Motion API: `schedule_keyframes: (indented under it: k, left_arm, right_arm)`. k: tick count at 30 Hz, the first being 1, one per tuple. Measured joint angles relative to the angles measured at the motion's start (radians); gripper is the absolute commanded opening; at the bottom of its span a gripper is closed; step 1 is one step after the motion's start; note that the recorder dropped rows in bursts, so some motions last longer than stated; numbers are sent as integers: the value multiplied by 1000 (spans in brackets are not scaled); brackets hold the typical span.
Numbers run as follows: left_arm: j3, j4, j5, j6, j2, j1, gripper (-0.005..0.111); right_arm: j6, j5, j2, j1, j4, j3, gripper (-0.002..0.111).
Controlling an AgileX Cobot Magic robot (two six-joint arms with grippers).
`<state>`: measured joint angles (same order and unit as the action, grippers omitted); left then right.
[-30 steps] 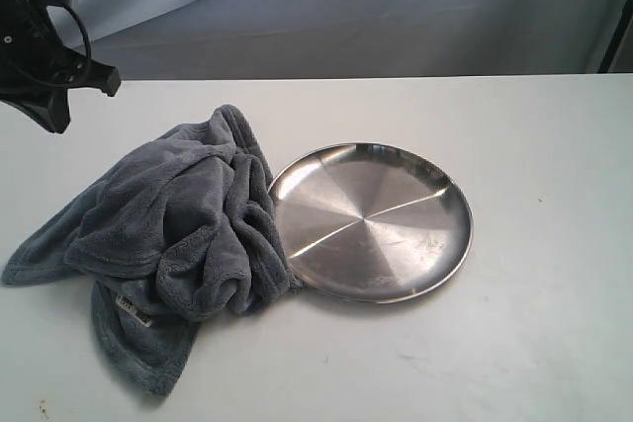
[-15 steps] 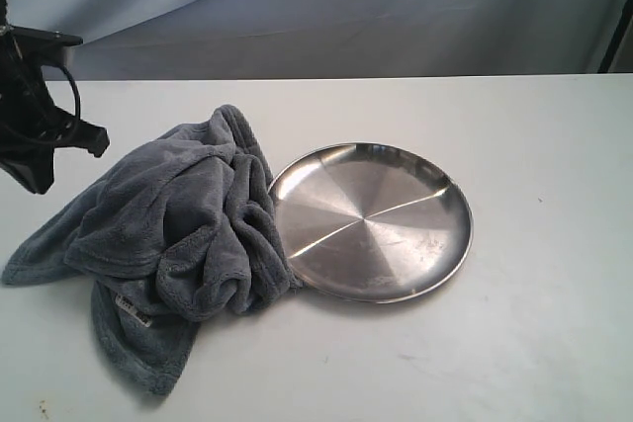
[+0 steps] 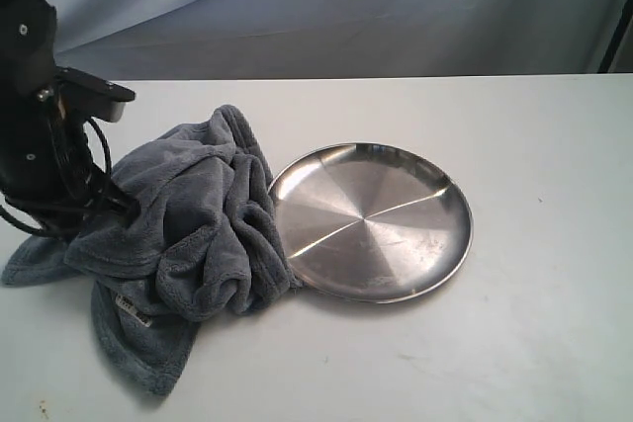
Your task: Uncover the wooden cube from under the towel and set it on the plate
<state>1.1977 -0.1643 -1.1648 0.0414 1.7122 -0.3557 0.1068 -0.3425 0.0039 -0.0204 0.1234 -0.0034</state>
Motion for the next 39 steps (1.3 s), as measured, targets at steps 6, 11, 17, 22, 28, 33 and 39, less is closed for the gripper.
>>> schedule_keyframes:
  k: [6,11,17,22,28,33,39]
  left_arm:
    - [-52,6,60,0,0,-67,0]
    - [-86,50,163,0,0,-111,0]
    - [-149,71,278,0,0,-170,0]
    - [-201,102,375,0,0,-209,0]
    - [-256,132,526,0,0,-226,3]
    - [-262,140,555,0,0,-226,28]
    - [-262,227,548,0,0,-226,55]
  right_arm:
    - [0,0,0,0,0,0,0]
    - [0,0,0,0,0,0,0]
    - [0,0,0,0,0,0,0]
    - [0,0,0,0,0,0,0]
    - [0,0,0,0,0,0,0]
    - [0,0,0,0,0,0,0]
    - [0,0,0,0,0,0,0]
